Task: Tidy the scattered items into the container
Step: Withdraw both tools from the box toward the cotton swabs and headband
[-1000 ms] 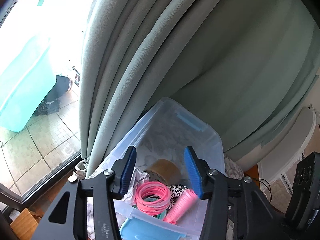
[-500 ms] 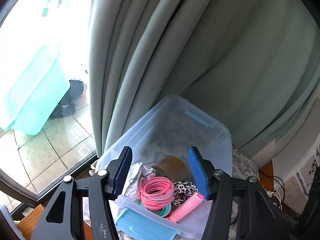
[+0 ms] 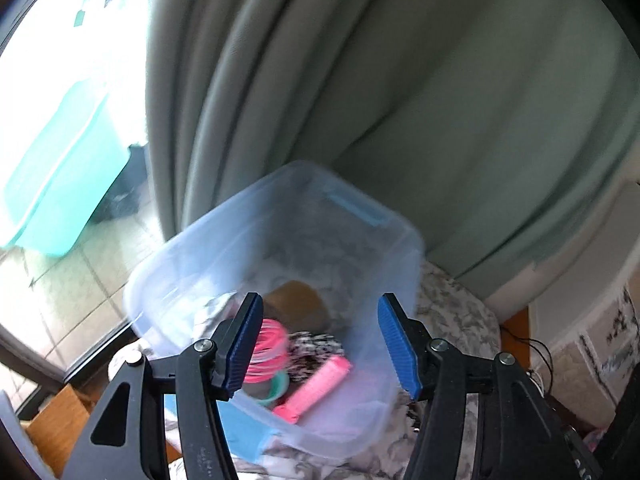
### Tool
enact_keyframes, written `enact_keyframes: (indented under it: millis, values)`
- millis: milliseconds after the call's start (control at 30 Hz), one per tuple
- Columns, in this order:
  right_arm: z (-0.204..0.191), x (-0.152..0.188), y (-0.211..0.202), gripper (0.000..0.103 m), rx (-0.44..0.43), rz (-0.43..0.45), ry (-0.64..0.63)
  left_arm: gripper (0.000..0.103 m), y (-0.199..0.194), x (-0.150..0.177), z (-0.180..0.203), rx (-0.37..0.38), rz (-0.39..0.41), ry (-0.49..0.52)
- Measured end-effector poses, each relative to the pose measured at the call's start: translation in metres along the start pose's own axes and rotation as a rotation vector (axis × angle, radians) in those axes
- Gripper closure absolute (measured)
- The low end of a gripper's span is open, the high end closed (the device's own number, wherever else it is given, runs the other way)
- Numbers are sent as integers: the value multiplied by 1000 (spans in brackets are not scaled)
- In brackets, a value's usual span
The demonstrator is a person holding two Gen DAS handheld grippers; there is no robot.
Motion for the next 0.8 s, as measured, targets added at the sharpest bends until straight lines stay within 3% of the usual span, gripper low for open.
enact_keyframes:
  millis: [300, 800]
  values:
    - [51, -4, -21, 47, 13, 30, 74, 42, -4, 18, 82, 115, 64, 190]
    - [148, 1, -55, 47, 53, 91, 255, 42, 37, 102, 159, 128, -164, 396]
Point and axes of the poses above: each gripper's, at about its wrist camera, not at the fingertips, and y roughly the way its jaws point, z to its right, x to its underside, the point moved 9 cm from there along y, roughly the way its jaws point, and after that the axes turned 4 degrees about x, right-handed, at the moved point
